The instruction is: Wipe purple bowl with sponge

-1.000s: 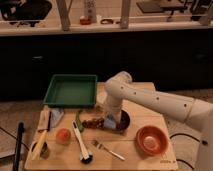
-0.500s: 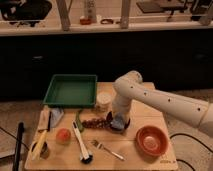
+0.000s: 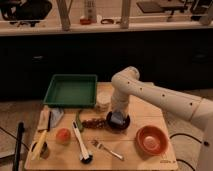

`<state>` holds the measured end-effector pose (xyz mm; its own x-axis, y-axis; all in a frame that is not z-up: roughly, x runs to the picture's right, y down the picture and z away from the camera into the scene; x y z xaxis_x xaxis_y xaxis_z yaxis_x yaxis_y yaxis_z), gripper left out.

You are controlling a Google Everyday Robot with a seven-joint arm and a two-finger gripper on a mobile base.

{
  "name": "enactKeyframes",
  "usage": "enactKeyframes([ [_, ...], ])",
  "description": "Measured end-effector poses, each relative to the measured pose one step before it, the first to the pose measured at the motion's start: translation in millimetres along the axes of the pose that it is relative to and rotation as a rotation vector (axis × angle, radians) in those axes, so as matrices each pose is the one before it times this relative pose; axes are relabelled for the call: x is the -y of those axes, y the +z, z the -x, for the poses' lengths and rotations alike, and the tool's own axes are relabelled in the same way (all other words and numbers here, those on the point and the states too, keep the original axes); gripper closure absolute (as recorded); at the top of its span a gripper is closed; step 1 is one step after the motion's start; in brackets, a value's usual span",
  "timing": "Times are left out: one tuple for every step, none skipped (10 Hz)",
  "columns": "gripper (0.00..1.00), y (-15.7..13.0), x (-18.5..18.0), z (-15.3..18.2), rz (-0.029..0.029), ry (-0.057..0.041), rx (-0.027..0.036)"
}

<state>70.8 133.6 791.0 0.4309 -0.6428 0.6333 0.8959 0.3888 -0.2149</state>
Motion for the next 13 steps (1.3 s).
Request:
enactKeyframes([
  [1.00, 1.24, 2.42, -0.37, 0.00157, -0.00134, -0.00004],
  [1.00, 0.46, 1.78, 0.89, 0.00011, -0.00217, 0.00186],
  [1.00, -0.09, -2.26, -1.22, 0.00113, 0.00307, -0.00240],
  [1.00, 0.01, 0.19, 0.14, 0.00001, -0.00037, 0.00021],
  [1.00, 0.03, 0.84, 0.19, -0.00002, -0.00143, -0.00007],
  [1.00, 0.36, 0.63, 0.31, 0.00012, -0.00129, 0.00057],
  [1.00, -0.12, -0.30, -0.08, -0.00006, 0.00062, 0.00000],
  [1.00, 0.22, -0.16, 0.04, 0.00007, 0.00021, 0.00035],
  [1.00, 0.20, 0.04, 0.11, -0.00002, -0.00014, 0.00040],
  [1.00, 0.25, -0.93, -0.14, 0.00012, 0.00167, 0.00058],
  [1.00, 0.17, -0.16, 0.09, 0.00025, 0.00006, 0.00029],
  [1.00, -0.03, 0.33, 0.07, -0.00008, -0.00056, -0.00004],
  [1.00, -0.05, -0.08, -0.06, -0.00006, 0.00017, -0.00012],
])
